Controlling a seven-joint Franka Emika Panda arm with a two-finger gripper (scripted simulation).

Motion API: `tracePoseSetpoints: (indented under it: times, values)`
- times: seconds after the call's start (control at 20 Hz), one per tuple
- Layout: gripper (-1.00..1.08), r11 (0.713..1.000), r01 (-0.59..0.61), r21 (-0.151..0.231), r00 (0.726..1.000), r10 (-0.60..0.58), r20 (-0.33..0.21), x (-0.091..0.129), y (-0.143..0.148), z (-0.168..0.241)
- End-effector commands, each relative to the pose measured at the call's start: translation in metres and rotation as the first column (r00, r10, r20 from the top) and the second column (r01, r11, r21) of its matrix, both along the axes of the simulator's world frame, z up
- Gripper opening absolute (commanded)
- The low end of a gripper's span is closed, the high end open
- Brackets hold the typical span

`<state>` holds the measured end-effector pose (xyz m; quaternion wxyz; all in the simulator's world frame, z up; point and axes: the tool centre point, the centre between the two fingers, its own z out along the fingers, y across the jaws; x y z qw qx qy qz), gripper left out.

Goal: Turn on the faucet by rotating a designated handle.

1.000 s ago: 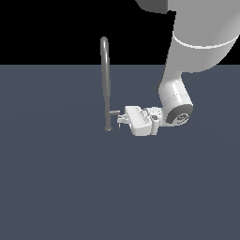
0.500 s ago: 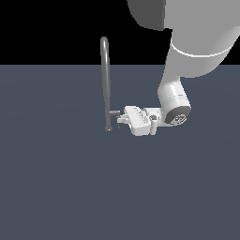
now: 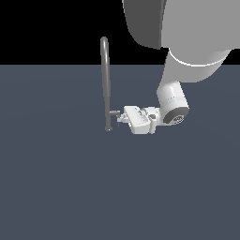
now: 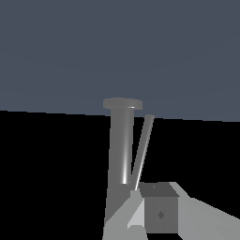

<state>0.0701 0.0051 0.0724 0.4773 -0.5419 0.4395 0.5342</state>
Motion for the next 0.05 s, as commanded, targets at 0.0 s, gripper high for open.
tracePoseSetpoints:
  times: [0.0]
  values:
    - [-1.0,0.998,0.045,-0.033,0.998,-0.046,-0.04,0.0006,0.0001,-0.0414]
